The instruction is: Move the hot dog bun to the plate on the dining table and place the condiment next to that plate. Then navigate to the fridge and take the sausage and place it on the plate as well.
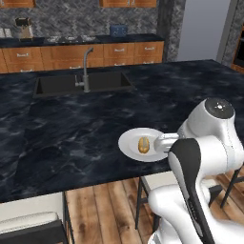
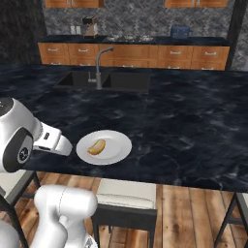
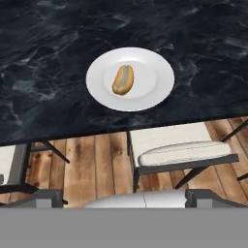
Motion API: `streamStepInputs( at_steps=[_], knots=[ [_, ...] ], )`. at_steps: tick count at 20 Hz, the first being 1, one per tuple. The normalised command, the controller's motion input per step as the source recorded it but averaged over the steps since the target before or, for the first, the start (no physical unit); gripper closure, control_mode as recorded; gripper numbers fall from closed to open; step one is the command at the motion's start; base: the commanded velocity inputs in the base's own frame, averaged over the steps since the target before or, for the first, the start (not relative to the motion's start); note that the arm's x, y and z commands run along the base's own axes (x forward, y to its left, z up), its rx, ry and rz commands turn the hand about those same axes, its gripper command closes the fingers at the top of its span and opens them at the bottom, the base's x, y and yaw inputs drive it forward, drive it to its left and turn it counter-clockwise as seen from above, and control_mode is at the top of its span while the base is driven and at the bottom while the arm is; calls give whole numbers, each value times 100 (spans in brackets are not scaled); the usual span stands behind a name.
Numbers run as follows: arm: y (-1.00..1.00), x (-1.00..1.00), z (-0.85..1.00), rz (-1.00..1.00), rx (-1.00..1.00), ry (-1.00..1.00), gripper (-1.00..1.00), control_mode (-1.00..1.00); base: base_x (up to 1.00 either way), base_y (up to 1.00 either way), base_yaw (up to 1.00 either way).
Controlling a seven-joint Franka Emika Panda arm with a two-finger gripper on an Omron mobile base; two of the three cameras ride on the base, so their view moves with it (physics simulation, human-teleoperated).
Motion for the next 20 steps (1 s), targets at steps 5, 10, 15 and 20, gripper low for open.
streamStepInputs(
  at_steps=[5,10,15,20],
  knots=[
    [0,0,0,0,0,-1,-100,-100,0,0,0],
    [0,-4,0,-2,-1,-3,-100,100,-33,0,-40],
    [0,0,0,0,0,0,-100,100,-39,0,-85],
    [0,0,0,0,0,0,-100,100,-21,-7,-87]
  ],
)
